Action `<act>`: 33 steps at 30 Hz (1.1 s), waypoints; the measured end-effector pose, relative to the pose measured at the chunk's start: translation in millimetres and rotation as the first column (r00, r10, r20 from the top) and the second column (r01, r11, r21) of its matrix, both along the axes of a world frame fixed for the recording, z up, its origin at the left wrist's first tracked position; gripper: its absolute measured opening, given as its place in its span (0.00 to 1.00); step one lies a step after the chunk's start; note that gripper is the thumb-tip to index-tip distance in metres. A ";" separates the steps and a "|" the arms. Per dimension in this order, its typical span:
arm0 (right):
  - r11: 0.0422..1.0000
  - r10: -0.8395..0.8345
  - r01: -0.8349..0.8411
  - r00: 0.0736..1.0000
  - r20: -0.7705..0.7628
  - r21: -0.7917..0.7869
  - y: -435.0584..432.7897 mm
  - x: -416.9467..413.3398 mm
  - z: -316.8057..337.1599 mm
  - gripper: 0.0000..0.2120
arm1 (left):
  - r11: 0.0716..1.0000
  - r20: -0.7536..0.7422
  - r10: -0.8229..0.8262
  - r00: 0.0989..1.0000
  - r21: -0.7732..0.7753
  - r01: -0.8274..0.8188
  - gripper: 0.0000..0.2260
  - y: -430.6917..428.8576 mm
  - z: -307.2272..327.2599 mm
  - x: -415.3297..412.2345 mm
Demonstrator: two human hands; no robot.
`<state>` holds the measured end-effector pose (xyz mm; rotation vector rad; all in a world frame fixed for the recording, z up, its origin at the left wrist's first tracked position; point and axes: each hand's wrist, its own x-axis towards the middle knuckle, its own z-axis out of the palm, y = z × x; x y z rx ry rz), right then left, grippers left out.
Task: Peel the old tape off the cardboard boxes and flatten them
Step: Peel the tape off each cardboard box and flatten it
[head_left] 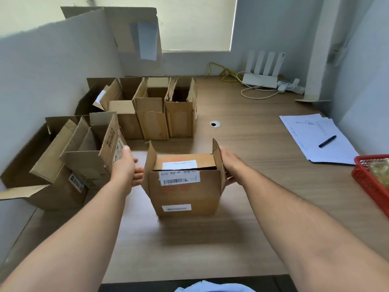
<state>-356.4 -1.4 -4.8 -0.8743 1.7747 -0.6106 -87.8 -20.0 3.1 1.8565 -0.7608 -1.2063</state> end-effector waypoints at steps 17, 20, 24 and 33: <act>0.936 -0.209 0.323 0.828 0.520 -0.139 -6.3 -19.3 26.2 0.32 | 0.966 -0.409 -0.251 0.877 -0.170 0.197 0.32 3.7 23.2 -6.6; 0.957 -0.161 0.242 0.900 0.404 -0.158 -5.3 -14.9 29.7 0.30 | 0.957 -0.232 -0.272 0.934 -0.170 0.236 0.32 3.6 24.2 -13.9; 0.960 -0.094 0.185 0.918 0.385 -0.208 -6.3 -7.1 26.5 0.21 | 0.941 -0.231 -0.330 0.915 -0.160 0.299 0.29 9.8 26.1 -24.3; 0.969 -0.051 0.167 0.857 0.513 -0.183 -11.3 -6.6 30.9 0.27 | 0.961 -0.383 -0.139 0.913 -0.274 0.031 0.31 7.0 29.3 -14.2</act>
